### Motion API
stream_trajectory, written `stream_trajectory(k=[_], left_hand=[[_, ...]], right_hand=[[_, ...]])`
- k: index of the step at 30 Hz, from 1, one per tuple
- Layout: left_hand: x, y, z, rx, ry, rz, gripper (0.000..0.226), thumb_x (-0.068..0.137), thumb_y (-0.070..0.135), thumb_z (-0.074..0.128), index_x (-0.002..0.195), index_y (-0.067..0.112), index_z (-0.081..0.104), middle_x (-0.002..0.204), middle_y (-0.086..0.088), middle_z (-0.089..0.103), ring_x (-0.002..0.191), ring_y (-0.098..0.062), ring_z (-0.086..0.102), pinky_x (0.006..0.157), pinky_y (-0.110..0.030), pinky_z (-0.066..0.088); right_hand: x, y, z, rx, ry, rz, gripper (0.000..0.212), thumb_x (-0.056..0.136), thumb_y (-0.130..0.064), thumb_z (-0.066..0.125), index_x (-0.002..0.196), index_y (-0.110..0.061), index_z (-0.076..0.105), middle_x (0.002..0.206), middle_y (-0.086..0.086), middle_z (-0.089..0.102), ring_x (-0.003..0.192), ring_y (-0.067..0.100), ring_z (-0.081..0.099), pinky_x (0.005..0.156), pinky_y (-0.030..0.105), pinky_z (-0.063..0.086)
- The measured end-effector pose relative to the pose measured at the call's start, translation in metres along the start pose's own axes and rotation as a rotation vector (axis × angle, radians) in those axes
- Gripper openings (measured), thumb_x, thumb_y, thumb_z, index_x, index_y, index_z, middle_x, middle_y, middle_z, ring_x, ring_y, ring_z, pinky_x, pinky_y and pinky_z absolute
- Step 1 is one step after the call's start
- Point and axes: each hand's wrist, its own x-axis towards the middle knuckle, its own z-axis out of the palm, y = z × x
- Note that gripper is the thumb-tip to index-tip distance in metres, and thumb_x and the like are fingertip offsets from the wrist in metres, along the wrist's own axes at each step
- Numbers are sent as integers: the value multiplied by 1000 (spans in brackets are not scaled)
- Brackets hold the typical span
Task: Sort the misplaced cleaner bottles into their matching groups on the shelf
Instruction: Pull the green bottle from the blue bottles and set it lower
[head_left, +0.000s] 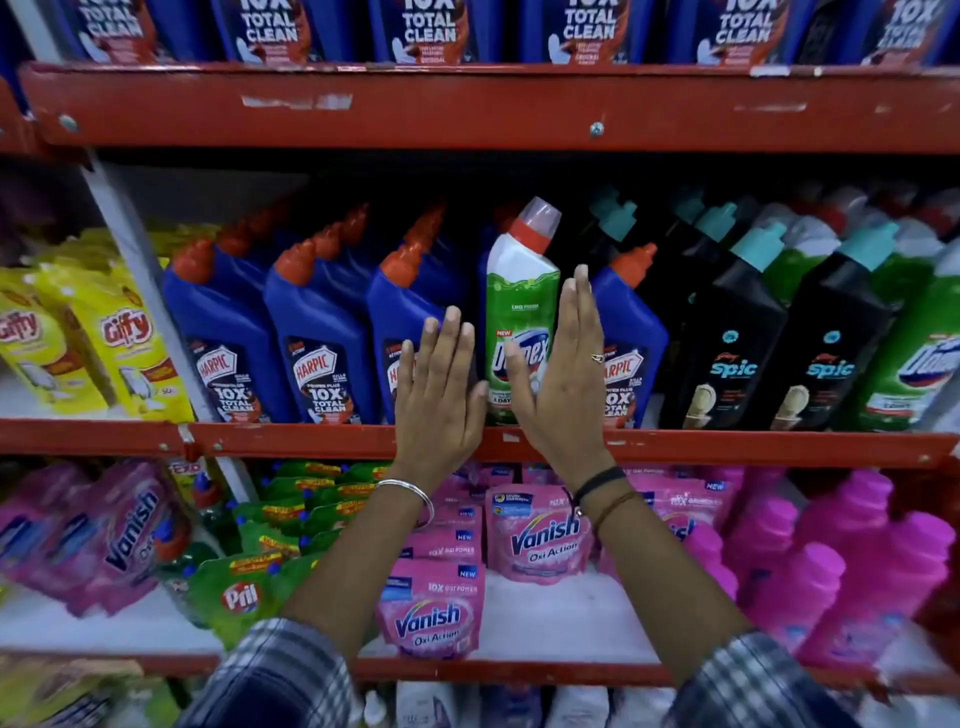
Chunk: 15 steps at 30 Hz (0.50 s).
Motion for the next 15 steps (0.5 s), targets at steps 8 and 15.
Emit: stream_trajectory(k=[8, 15], left_hand=[[-20, -28, 31, 215, 46, -13, 59, 102, 33, 26, 153, 14, 2, 161, 1, -6, 148, -16, 0, 119, -45, 3], [-27, -31, 39, 248, 90, 10, 59, 101, 31, 26, 152, 11, 7, 161, -1, -1, 148, -16, 5, 117, -46, 9]], right_hand=[[14, -12, 35, -170, 22, 214, 92, 87, -53, 59, 144, 7, 17, 143, 28, 39, 125, 40, 46, 96, 46, 50], [20, -12, 32, -133, 40, 275, 98, 76, -47, 73, 143, 3, 22, 135, 27, 46, 120, 41, 50, 88, 48, 54]])
